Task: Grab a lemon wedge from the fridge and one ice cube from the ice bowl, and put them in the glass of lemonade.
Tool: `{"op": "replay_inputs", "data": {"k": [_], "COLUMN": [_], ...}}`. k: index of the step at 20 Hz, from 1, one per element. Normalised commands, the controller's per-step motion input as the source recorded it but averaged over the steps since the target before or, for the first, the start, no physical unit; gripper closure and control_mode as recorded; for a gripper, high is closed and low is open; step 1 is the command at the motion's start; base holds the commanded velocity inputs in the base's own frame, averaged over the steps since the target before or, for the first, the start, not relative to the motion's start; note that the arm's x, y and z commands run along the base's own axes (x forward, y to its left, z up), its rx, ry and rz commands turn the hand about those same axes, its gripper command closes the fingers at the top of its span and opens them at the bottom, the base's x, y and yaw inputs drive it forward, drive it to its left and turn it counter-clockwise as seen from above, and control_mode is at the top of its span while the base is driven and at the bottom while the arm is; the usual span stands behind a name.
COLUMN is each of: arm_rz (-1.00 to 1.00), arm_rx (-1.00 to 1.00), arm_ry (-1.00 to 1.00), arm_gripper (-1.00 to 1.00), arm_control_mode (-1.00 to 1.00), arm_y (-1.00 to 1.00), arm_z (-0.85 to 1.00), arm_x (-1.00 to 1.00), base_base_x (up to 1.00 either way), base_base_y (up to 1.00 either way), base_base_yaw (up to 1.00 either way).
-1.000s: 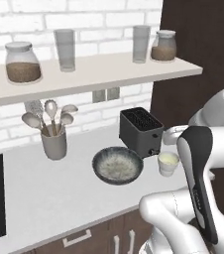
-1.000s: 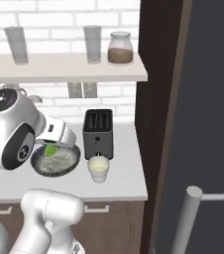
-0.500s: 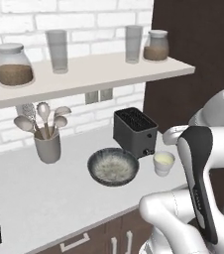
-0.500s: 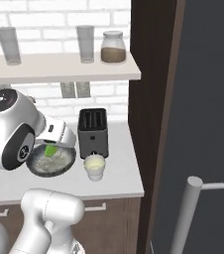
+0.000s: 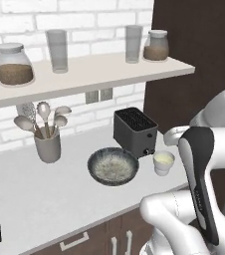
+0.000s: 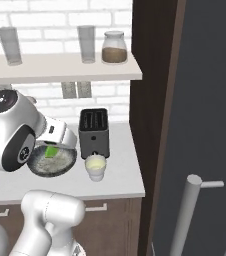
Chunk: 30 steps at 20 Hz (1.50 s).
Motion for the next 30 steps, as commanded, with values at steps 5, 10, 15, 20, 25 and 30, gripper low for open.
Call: {"op": "replay_inputs", "data": {"k": [5,10,15,20,25,30], "arm_rz": [-0.01,0.02,0.01,0.00,0.00,0.00], "arm_rx": [0.02,0.07,0.00,0.00,0.00,0.00], "arm_ry": [0.14,0.06,0.00,0.00,0.05,0.02], "arm_gripper": [1.00,1.00,1.00,1.00,1.00,1.00], "arm_control_mode": [-1.00,-1.00,-1.00,-1.00,-1.00,-1.00], "arm_y": [-0.10,-0.15,-0.01,-0.01,-0.05,-0.23], "arm_z": [-0.26,-0.48,-0.23,-0.31,-0.18,-0.27], "arm_x": [0.09,0.19,0.30,0.78,0.38,0.32], "base_base_x": [0.00,0.00,0.00,0.00,0.00,0.00], "base_base_y": [0.00,0.00,0.00,0.00,0.00,0.00], "base_base_yaw": [0.00,0.00,0.00,0.00,0.00,0.00]}}
